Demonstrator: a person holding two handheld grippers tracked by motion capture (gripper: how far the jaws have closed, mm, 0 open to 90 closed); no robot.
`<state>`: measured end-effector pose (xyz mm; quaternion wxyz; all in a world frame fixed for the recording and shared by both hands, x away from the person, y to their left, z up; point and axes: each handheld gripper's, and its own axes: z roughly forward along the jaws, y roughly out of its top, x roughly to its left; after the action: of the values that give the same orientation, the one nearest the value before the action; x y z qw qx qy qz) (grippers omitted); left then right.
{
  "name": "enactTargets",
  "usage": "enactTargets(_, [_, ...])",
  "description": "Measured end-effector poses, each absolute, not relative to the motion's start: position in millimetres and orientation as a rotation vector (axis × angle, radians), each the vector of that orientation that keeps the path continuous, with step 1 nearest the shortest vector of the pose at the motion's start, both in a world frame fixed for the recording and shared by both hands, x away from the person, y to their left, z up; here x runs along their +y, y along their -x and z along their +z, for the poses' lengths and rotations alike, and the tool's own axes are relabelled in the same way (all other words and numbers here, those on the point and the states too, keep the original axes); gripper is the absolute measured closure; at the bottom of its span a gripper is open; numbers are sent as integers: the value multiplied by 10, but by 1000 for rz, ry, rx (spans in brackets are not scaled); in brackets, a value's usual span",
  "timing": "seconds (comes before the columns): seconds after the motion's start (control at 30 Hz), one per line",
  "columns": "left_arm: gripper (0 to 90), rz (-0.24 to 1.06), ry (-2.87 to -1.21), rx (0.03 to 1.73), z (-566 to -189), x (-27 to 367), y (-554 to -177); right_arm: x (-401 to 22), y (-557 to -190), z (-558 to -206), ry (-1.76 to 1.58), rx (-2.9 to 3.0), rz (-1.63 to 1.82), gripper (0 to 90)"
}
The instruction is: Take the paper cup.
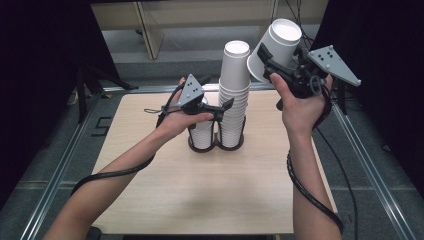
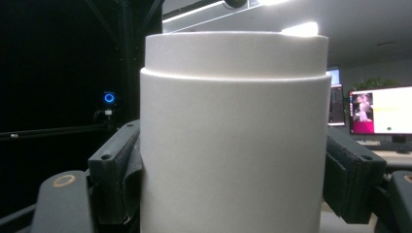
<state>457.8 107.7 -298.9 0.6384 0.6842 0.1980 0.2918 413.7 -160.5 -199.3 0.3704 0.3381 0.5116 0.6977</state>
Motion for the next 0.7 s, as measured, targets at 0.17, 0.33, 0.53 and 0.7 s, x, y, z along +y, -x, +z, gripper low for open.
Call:
enactTargets(0.17, [0,648,-1549,442,-3024,1161,-4421,-1689,-4054,-2109,-886,1314,1775,218])
enactTargets(0.33, [0,640,-1545,417,-3092,1235,-4255,-1746,-3998,-2234,-895,1324,1762,218])
enactTargets(0.53, [0,643,-1550,400,-3208,1374,-4065,-1802,-3934,-2437,-937,1339,1753,218])
enactTargets(0.7, [0,654,-1556,397,-3340,1506,-3914,-1812,-3903,-2607,-967,1352,1747,217])
